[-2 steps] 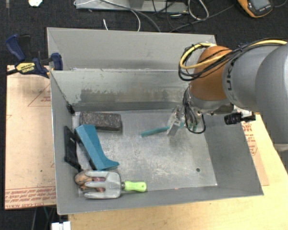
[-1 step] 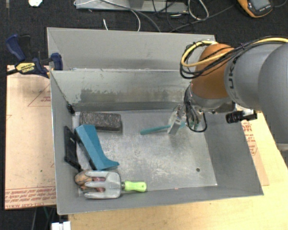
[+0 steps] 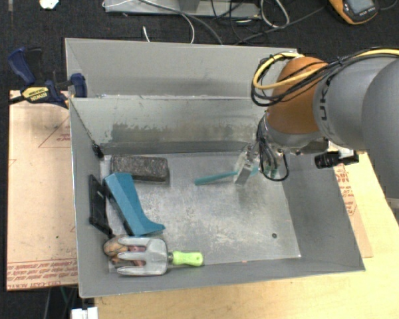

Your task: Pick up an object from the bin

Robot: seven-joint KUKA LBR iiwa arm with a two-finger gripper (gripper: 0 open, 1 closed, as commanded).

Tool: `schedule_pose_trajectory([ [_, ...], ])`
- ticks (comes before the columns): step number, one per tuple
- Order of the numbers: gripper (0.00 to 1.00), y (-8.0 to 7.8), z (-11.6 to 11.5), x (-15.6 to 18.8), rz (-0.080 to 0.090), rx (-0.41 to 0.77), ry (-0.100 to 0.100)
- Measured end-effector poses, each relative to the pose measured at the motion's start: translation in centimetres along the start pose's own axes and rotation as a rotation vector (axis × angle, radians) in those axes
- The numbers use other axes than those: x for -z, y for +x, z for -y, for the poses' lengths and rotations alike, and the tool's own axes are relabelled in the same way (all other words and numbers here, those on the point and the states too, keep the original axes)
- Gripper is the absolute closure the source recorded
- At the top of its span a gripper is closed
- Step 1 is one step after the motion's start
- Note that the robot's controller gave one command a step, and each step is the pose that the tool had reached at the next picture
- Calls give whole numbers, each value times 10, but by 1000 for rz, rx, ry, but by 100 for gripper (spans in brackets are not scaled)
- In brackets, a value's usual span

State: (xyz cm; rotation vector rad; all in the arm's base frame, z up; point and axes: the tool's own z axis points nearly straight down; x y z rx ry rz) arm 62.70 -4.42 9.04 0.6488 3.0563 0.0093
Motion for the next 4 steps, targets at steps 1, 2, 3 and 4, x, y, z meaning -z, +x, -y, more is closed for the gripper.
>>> schedule_pose_trajectory([
  [1, 100, 0, 0, 28, -3, 1, 0],
  [2, 100, 0, -1, 51, -2, 2, -1],
  [3, 100, -1, -1, 98, -3, 3, -1],
  [4, 100, -2, -2, 139, 2, 3, -3],
])
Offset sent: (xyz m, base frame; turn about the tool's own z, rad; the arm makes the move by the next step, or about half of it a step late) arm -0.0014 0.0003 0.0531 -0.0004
